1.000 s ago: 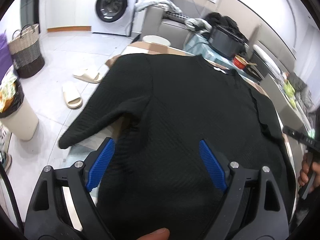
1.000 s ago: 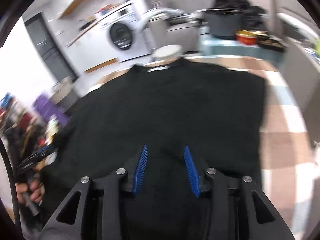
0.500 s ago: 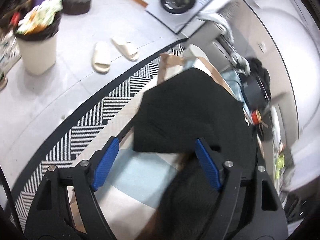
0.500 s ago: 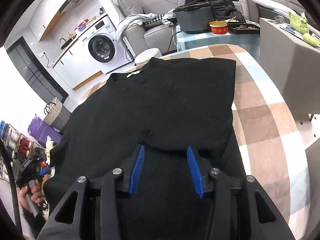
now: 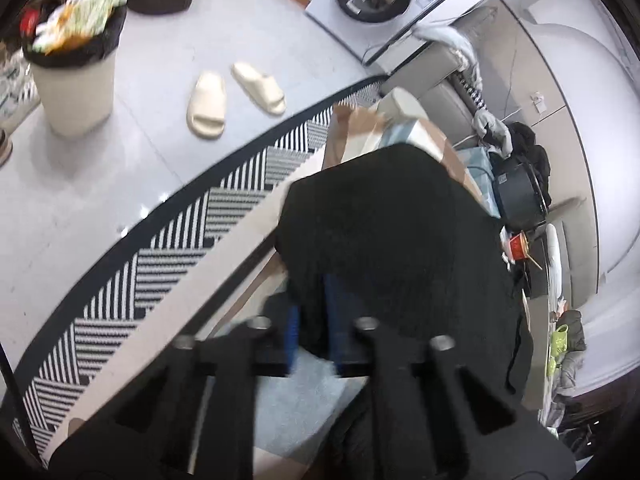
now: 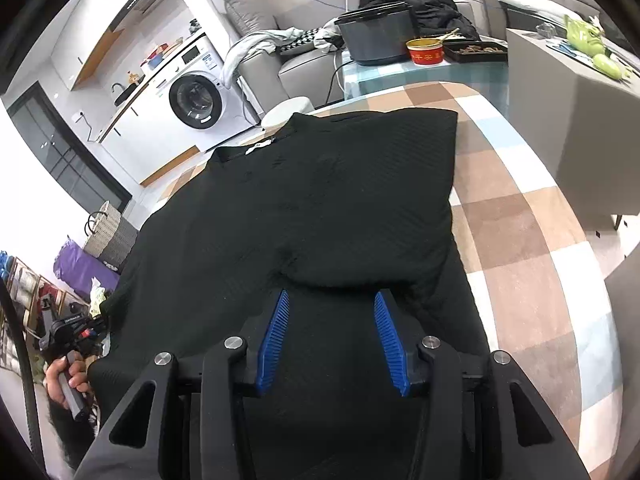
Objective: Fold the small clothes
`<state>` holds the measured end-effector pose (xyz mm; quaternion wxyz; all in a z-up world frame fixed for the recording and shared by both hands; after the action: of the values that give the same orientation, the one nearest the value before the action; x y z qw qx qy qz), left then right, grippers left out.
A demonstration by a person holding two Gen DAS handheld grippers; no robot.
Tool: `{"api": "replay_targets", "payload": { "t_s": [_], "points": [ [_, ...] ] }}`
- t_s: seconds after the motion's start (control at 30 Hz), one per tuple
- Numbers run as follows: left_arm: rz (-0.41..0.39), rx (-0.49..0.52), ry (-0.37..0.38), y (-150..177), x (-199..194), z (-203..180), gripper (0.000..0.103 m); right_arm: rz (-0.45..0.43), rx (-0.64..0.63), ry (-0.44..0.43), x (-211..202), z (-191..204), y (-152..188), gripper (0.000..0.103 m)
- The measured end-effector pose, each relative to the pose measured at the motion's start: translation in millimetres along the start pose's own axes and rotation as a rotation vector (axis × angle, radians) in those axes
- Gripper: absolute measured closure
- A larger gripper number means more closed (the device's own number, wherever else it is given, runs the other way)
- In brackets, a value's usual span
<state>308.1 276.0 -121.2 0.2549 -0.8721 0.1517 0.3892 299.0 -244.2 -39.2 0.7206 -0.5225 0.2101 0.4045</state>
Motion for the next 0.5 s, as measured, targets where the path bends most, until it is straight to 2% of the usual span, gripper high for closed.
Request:
{"api": "replay_targets", "payload": {
  "t_s": [0.2, 0.33, 0.43, 0.5],
  "points": [
    [-0.14, 0.125, 0.039, -6.3, -26.7, -51.2, 0.099, -0.013, 0.029, -0.016, -6.1, -7.8, 4.1, 0.057],
    [-0.203, 0.291, 0.113, 1.9, -43.4, -118.0, 0.099, -0.021, 0.035, -0.026, -11.4, -10.8, 6.9, 0.057],
    [-0.189, 0.412, 0.17, 25.6, -42.6, -177.1, 0.099, -0.024, 0.037, -0.035, -14.9, -13.2, 8.7, 0.057],
    [-0.128, 0.509, 0.211, 51.8, -30.2, -217.8, 0.099, -0.023, 0.036, -0.031, -17.3, -14.4, 10.7, 0.057]
  ]
}}
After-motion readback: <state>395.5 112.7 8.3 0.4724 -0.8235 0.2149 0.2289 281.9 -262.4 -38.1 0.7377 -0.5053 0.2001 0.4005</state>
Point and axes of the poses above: each gripper's, at about its wrist camera, not at the fingertips, and x roughly the way its jaws point, z to its left, y to its underside, the point moved 2 cm from there along x, roughly the way its jaws point, and after that the axes turned 4 degrees about -x, right-handed, at the moved point
